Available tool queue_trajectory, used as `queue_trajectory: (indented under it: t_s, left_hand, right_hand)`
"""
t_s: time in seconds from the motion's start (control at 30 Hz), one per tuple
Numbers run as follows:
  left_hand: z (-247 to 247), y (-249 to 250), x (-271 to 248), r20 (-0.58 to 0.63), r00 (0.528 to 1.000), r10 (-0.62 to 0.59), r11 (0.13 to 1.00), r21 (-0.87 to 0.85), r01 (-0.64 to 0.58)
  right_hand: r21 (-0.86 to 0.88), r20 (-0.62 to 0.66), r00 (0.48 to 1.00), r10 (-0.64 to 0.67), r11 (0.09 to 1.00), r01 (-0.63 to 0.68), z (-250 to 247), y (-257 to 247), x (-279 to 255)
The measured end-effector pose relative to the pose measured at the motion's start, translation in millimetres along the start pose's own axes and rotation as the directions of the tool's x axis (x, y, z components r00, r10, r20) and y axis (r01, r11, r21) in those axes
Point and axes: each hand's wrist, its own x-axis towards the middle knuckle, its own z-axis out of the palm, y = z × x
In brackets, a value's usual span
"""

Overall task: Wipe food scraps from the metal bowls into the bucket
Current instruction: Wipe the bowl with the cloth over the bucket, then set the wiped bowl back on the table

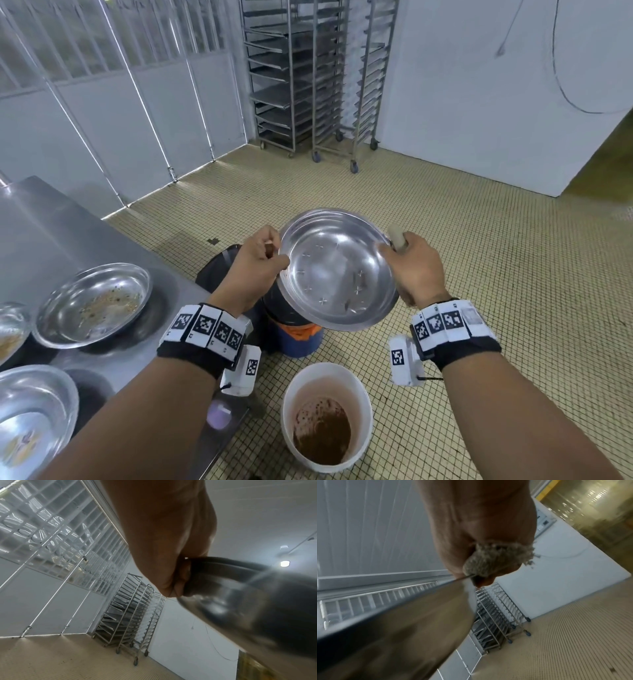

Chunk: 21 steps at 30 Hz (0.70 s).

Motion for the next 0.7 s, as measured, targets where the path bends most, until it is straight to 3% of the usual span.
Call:
queue_trajectory:
  t_s: [0.2,0.27,0.47,0.7]
  left_hand:
    - [6.2,-19.7,3.3,-0.12,0.993,0.007,1.0,-0.005,-0.008]
    - [12.1,-27.5,3.6,-0.176,0.984,-0.04,0.999,-0.006,0.04]
    - [27.4,-54.1,-5.0,-0.131,0.978,-0.162,0.987,-0.021,0.161]
    - [35.1,-67.6,-21.3,-0.222,0.953,-0.205,0.977,0.009,0.212]
  right_hand:
    - [0.106,0.057,0.998,-0.026,0.994,0.02,7.9,0.4,-7.1]
    - [0.097,0.061,0.997,-0.044,0.995,0.038,11.9,-1.6,-11.1]
    - [0.06,0.129,0.99,-0.05,0.997,0.042,26.6,11.2,-18.8]
    - [0.13,0.256,0.966,-0.034,0.992,0.001,45.5,26.7,-12.8]
